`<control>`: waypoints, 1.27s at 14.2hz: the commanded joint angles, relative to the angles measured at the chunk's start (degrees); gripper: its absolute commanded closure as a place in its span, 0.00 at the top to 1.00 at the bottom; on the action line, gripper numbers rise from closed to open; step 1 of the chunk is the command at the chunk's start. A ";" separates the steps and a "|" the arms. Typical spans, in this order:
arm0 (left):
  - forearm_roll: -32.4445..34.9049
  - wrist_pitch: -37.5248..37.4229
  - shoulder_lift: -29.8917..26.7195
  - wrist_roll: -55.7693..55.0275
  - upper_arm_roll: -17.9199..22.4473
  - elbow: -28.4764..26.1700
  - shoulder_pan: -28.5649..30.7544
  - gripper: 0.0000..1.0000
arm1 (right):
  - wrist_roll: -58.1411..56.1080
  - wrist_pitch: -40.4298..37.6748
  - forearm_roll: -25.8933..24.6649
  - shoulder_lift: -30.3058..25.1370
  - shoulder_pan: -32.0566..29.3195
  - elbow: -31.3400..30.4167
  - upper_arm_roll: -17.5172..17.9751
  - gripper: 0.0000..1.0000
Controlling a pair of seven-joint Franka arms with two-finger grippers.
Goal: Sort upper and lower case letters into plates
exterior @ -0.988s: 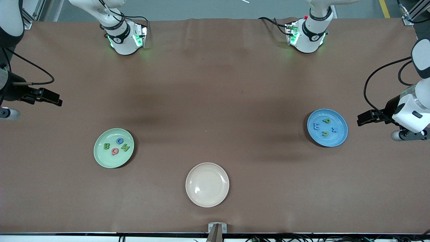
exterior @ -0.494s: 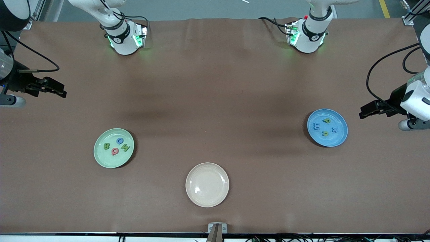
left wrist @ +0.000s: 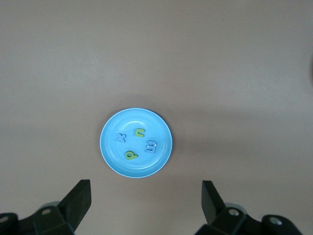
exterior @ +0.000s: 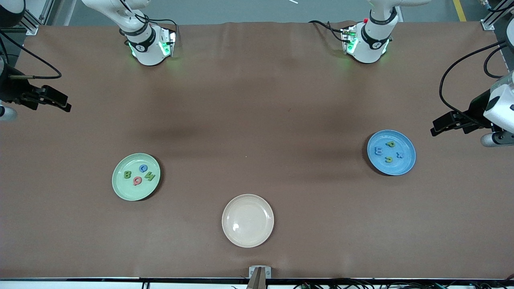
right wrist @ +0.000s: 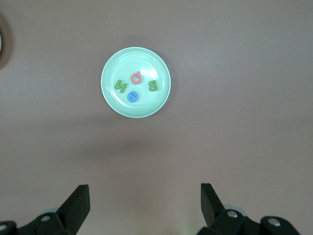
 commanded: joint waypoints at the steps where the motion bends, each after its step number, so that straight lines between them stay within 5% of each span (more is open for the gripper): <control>1: -1.09 0.08 -2.01 1.17 0.20 -1.61 0.26 0.99 | -0.69 1.17 0.18 -3.97 -0.80 -4.14 0.47 1.00; 18: 0.75 -3.00 -7.02 1.08 -0.41 0.50 0.18 0.99 | -0.69 2.14 0.01 -5.91 -1.24 -5.19 1.62 1.00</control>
